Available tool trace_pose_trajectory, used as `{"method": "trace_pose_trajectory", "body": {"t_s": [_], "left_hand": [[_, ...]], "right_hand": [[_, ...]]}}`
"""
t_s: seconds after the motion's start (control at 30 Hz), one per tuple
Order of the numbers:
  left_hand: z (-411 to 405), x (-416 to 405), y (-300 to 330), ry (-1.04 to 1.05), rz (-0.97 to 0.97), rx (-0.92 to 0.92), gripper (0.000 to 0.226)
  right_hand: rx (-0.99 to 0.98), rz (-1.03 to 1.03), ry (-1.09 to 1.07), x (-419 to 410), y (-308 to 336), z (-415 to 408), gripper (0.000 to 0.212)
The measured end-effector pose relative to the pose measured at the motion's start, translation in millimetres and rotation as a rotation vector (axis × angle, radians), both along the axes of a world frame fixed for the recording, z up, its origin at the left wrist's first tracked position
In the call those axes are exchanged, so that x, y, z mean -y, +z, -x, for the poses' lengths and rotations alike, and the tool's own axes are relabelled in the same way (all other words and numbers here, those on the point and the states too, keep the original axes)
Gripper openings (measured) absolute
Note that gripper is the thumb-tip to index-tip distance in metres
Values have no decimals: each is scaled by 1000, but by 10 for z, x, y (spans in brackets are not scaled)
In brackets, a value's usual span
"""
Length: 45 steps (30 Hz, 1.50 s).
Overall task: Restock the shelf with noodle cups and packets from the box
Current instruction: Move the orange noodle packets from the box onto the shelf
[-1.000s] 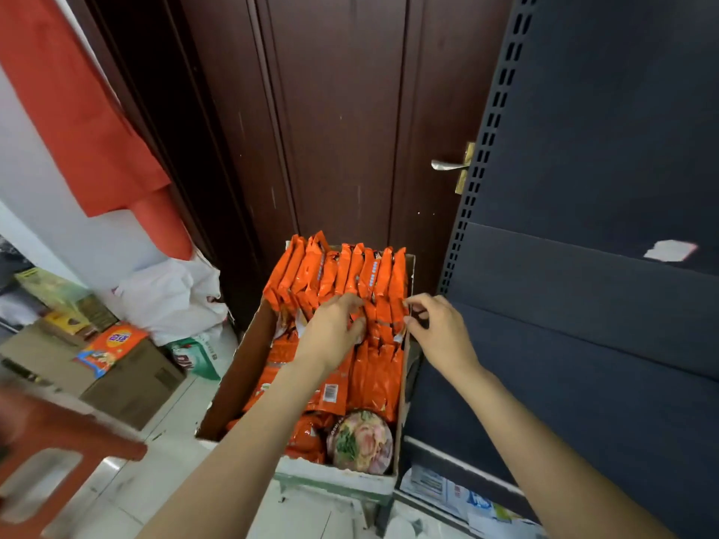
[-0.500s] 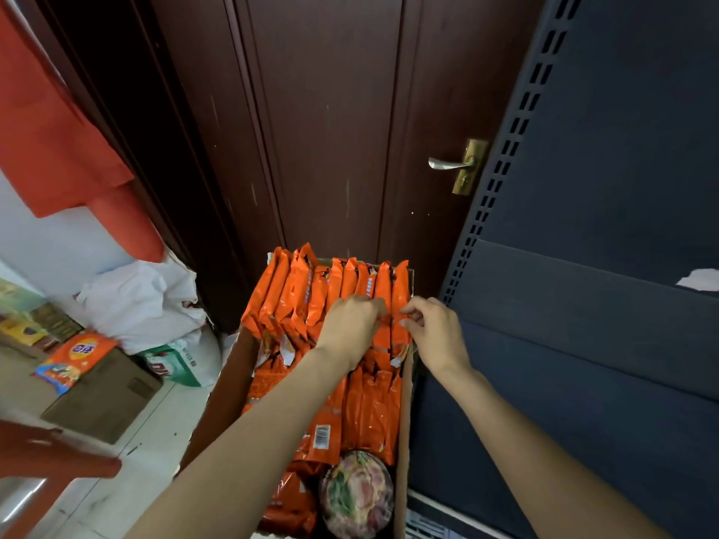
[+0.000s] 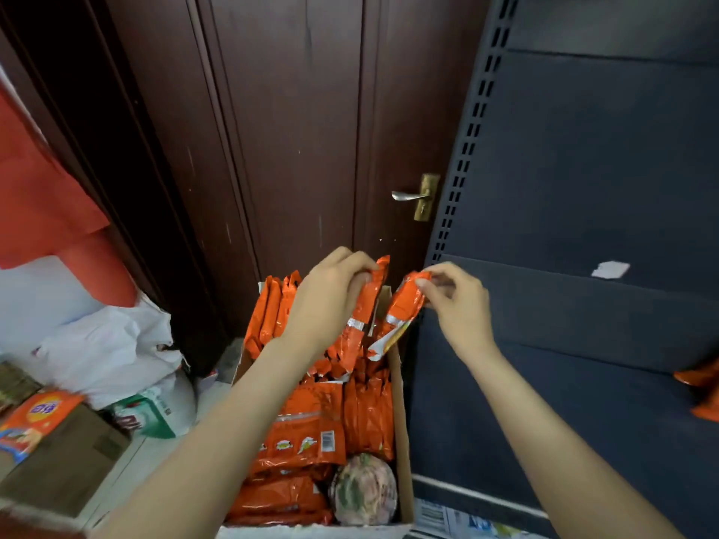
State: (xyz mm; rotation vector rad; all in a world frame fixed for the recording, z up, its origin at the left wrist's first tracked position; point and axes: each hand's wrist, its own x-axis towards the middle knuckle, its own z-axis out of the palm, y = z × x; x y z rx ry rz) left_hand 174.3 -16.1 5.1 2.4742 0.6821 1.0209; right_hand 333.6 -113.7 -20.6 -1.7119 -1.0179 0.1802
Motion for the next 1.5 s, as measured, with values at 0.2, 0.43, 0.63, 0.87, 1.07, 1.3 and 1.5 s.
{"method": "trace_pose_trajectory", "body": {"t_s": [0.2, 0.43, 0.63, 0.87, 1.07, 1.3, 1.5], "left_hand": [[-143, 429, 148, -134, 27, 76, 17], [-677, 1165, 149, -342, 88, 55, 15], [-1482, 1882, 78, -461, 132, 19, 17], [-2671, 2660, -125, -478, 221, 4, 14], [-3436, 3081, -308, -443, 289, 11, 17], [-3824, 3314, -317, -425, 310, -29, 14], [-3896, 3397, -408, -430, 325, -99, 13]], "right_hand": [[32, -32, -179, 654, 212, -35, 4], [-33, -26, -395, 1685, 137, -416, 4], [-107, -41, -522, 2559, -38, -1165, 6], [-129, 18, -586, 3437, -239, -2300, 4], [-97, 143, -620, 3846, -425, -3207, 3], [-111, 321, -504, 3882, -784, -3731, 10], [-132, 355, -421, 3899, -951, -3846, 31]]}}
